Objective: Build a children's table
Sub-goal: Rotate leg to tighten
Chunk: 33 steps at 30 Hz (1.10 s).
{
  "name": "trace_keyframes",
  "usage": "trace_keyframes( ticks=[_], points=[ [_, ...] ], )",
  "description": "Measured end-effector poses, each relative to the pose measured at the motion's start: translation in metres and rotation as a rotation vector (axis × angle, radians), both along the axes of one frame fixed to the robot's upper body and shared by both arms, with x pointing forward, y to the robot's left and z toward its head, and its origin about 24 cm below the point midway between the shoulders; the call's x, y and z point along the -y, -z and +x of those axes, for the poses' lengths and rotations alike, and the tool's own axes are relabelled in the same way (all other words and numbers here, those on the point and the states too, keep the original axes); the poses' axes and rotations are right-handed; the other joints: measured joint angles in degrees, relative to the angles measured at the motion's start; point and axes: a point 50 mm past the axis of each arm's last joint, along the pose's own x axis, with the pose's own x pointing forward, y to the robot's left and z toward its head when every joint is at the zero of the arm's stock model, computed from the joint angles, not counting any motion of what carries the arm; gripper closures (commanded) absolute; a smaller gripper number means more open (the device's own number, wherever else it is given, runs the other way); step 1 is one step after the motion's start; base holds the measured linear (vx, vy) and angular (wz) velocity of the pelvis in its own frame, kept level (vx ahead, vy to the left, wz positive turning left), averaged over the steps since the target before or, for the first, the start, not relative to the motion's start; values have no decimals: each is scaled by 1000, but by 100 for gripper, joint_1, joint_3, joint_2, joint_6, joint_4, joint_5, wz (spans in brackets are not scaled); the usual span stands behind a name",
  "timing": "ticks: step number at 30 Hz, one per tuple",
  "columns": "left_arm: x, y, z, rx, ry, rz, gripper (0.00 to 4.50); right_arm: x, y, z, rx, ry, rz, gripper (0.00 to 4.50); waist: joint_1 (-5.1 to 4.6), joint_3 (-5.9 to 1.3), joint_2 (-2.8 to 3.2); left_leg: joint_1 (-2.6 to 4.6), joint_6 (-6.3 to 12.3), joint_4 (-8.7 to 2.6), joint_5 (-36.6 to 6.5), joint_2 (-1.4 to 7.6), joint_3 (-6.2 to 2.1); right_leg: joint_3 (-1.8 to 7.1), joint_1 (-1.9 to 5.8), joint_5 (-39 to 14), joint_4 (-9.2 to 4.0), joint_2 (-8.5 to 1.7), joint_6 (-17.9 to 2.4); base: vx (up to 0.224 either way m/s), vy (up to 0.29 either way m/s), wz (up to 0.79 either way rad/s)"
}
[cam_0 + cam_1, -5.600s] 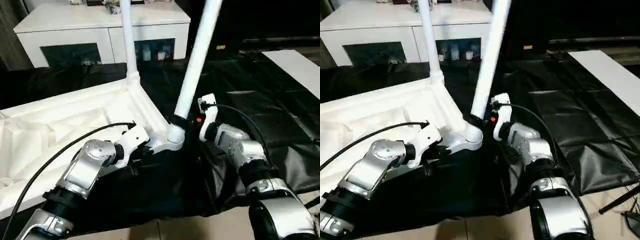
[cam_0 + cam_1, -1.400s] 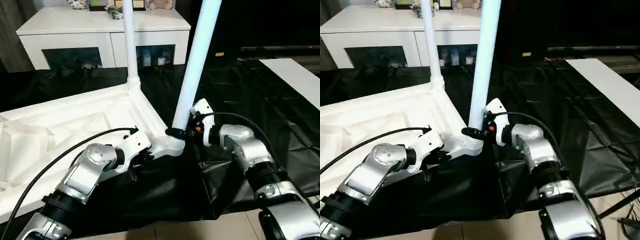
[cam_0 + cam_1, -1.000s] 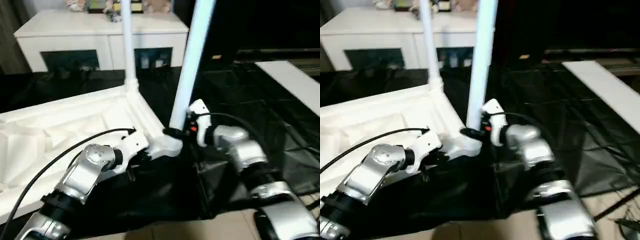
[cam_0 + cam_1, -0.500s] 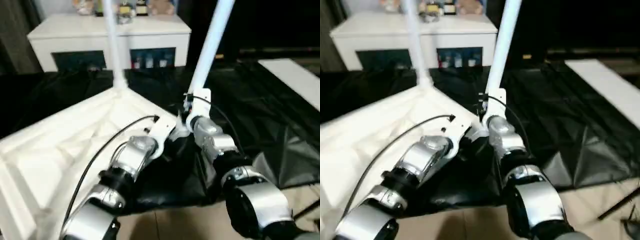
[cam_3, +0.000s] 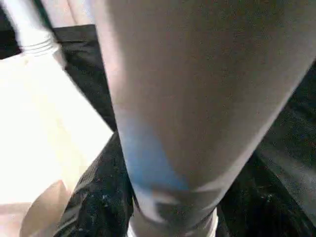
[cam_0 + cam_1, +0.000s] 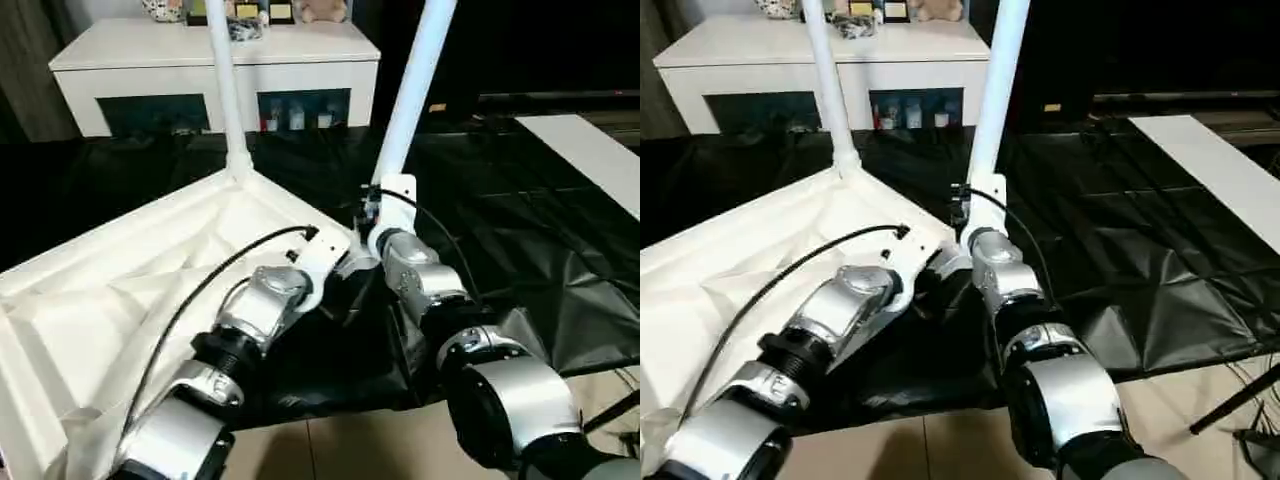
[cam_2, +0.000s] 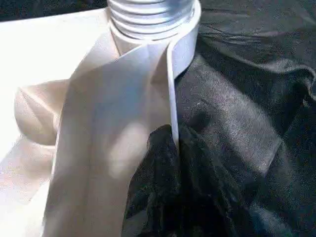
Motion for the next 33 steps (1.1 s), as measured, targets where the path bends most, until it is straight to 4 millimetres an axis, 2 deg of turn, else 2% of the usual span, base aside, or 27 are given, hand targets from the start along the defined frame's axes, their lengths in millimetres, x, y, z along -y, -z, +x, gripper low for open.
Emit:
trace_keyframes(
  ticks=[2, 7, 10, 12, 16, 20, 24, 33],
  points=[
    [-5, 0, 0, 4, 14, 7, 450, -1, 0, 0, -2, -29, 2, 265, -12, -3, -3, 9, 0, 0, 0, 9, 0, -7, 1, 10, 9, 4, -15, 0, 0, 0],
    [-35, -3, -6, 13, 118, 12, 450, 0, -2, -3, -12, -266, -5, 265, -128, -18, -4, 17, -2, -2, 0, 28, -4, -26, -1, 43, 13, 15, -42, 11, -1, 0],
    [-50, -5, -13, 4, 187, -3, 450, 4, -3, -7, -8, -414, 6, 265, -138, -36, 5, 16, -3, -1, -1, 38, -2, -32, -1, 45, 12, 23, -69, 62, -1, -1],
    [-61, -7, -22, -18, 251, -5, 450, 12, -4, -13, 5, -573, -14, 265, -143, -39, -2, 14, -30, -1, -25, 45, 6, -37, -1, 15, 9, 24, -88, 66, 7, -1],
    [-77, -12, -36, -69, 356, -1, 450, 21, -6, -26, 1, -856, -13, 265, -101, -51, -22, 10, 4, 22, -57, 56, 34, -46, 2, -19, 11, 27, -123, 46, 12, 0],
    [-83, -15, -47, -113, 455, 9, 450, 32, -8, -38, 12, -1098, -53, 265, 4, -51, -43, 5, 16, 53, -79, 68, 62, -48, 7, -35, 13, 23, -148, 0, 0, 0],
    [-84, -16, -49, -120, 483, 15, 450, 36, -7, -43, 36, -1158, -71, 265, 30, -42, -67, 11, 2, 69, -81, 108, 128, -45, 9, -35, 18, 18, -148, 0, 0, 0],
    [-85, -16, -51, -121, 513, 21, 450, 38, -4, -48, 75, -1208, -81, 265, 45, -44, -72, 13, 8, 72, -76, 109, 135, -43, 9, -35, 27, 13, -148, 0, 0, 0]
  ],
)
